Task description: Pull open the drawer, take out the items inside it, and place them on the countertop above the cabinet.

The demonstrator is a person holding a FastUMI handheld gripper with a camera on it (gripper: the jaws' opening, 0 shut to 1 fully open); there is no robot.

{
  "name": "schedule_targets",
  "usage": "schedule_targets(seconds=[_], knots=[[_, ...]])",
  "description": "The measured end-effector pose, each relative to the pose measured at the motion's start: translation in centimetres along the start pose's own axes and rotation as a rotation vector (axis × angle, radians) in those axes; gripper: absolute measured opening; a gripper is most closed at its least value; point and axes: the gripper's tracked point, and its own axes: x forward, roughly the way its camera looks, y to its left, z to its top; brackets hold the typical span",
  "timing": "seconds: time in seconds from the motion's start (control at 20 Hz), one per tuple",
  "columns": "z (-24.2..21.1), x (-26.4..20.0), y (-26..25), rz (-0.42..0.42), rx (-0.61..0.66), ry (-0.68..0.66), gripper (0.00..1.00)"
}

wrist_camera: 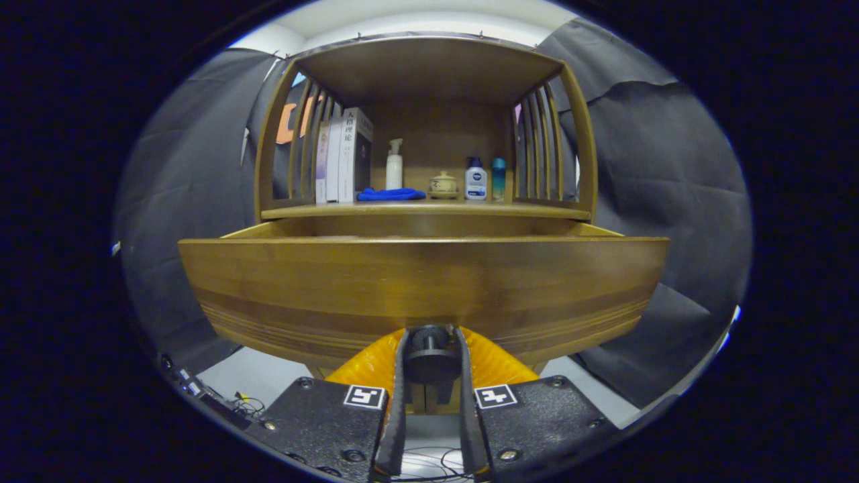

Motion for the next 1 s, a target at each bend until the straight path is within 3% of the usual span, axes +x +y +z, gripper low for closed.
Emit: schedule_targets(seconds=[0.75,0.9,1.0], knots=[[-2.5,-4.6,0.1,0.027,0.016,0.085,0.36],[-1.9,-5.9,-1.0,0.023,0.045,0.080,0.50],[-1.1,-7.1,-1.8,0.021,0.044,0.068,0.69]])
